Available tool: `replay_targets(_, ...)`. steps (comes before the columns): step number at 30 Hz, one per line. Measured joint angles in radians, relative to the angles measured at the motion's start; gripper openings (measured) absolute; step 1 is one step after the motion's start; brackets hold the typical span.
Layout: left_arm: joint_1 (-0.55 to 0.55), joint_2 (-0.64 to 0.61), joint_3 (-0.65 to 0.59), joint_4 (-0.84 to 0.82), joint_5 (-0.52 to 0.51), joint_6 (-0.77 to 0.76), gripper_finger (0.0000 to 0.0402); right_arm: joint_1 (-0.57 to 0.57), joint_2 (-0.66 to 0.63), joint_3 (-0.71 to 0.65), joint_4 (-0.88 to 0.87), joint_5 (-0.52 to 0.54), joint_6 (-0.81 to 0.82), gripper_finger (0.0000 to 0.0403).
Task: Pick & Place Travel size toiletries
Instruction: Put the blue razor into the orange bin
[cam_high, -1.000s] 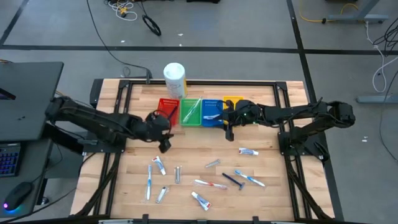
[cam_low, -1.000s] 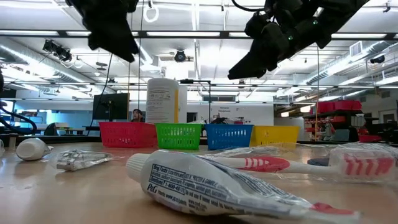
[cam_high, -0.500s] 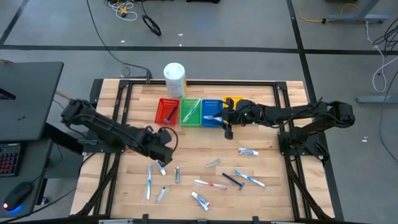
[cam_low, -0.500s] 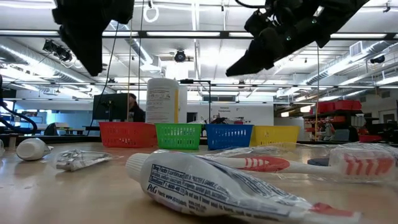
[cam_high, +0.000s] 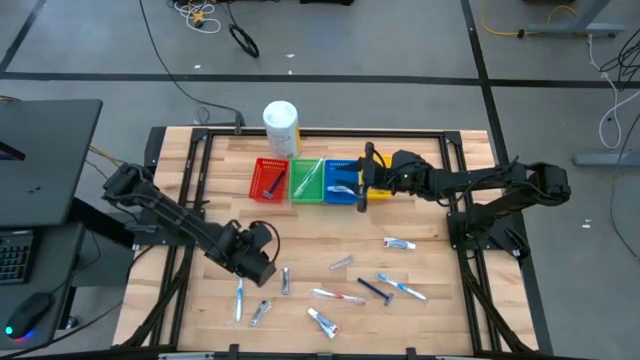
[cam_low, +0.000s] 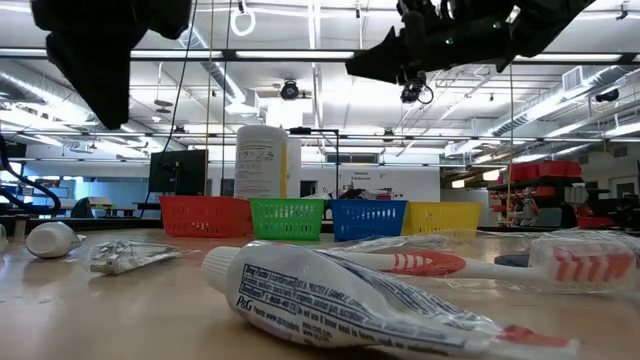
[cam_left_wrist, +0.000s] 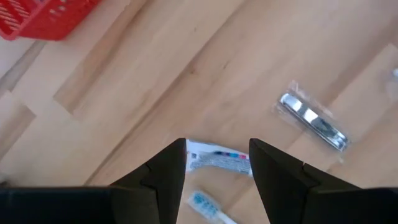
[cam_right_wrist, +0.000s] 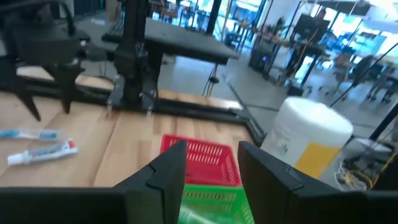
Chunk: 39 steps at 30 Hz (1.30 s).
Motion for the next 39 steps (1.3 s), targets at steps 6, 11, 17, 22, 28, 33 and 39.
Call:
replay_targets(6, -0.025, 0.0, 0.0, -0.001, -0.007, -0.074, 0.0185, -0.009, 0.0, 0.0, 0.038, -0.001, -0.064, 0.0154)
replay_targets(11, -0.017, 0.0, 0.0, 0.002, -0.002, -0.126, 0.0185, -0.03, 0.0, 0.0, 0.018, -0.001, -0.093, 0.0154)
replay_targets(17, 0.016, 0.0, 0.0, 0.003, -0.045, -0.07, 0.0185, -0.065, 0.0, 0.0, -0.063, -0.015, -0.081, 0.0154)
replay_targets(22, 0.058, 0.0, 0.0, 0.032, -0.116, 0.01, 0.0185, -0.056, 0.0, 0.0, -0.117, -0.144, -0.017, 0.0154)
replay_targets(28, 0.099, 0.0, -0.001, 0.158, -0.266, 0.248, 0.0185, 0.099, 0.0, 0.037, -0.338, -0.152, 0.09, 0.0154)
replay_targets(33, 0.126, 0.0, -0.001, 0.325, -0.309, 0.509, 0.0185, 0.32, 0.0, 0.06, -0.672, 0.068, 0.293, 0.0154)
replay_targets(39, 0.15, 0.0, -0.001, 0.544, -0.287, 0.812, 0.0185, 0.509, 0.011, 0.051, -0.814, 0.032, 0.659, 0.0154)
